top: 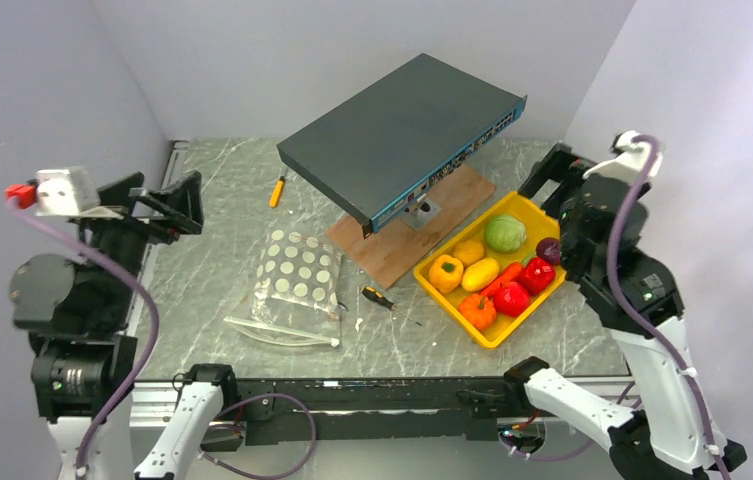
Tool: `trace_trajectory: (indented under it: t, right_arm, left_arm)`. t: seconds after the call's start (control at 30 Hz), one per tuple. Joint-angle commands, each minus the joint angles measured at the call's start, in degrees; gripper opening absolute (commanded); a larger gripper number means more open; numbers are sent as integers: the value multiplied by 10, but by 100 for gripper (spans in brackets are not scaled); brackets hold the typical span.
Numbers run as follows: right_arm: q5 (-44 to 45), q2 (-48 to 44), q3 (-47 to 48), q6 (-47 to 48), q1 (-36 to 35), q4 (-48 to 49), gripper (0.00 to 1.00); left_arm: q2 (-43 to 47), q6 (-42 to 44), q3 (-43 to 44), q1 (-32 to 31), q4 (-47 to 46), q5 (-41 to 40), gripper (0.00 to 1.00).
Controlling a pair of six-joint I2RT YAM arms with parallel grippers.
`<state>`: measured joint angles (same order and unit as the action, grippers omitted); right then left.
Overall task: Place the food in the zip-top bag and seal the zipper
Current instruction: Pick up the zipper food storage bag at the center of the board.
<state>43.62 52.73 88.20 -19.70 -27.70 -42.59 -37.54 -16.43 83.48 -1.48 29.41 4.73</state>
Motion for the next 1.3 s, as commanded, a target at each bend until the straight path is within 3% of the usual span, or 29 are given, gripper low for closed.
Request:
trace_trajectory:
  t: [0.0,0.2,0.33,0.4,0.47,0.63,0.7,0.77,0.83,1.03,1.27]
  right_arm:
    - [-37,-44,-126,-102,2,-80,100]
    - [-313,-164,-385,-158,2,39,100]
    - [-479,-199,-504,-171,1,168,100]
    - [-521,-186,-537,-174,-17,217,100]
    - [-474,-184,-560,-161,-81,260,100]
    - [-204,-183,-620,-121,-338,351,100]
    - [-84,-131,-627,-79,-458,398,100]
    - [88,-32,-602,-10,-585,440,100]
    - [188,74,-557,93,-656,489,100]
    - [215,315,-411,290,-670,534,99]
    - [59,443,-302,349,-690,545,99]
  left_arm:
    - [22,-43,-78,2,102,-45,100]
    - [88,-84,-222,3,164,-72,100]
    - [137,-106,-288,3,162,-54,100]
    - [158,-118,-307,3,158,-35,100]
    - [177,-129,-318,3,154,-20,100]
    - [191,-138,-315,3,159,-5,100]
    - [190,-136,-307,3,171,-13,100]
    - [191,-135,-302,3,180,-17,100]
    - [194,-138,-303,3,183,-15,100]
    - [197,-144,-305,3,192,-2,100]
    - [202,-145,-293,3,205,-13,100]
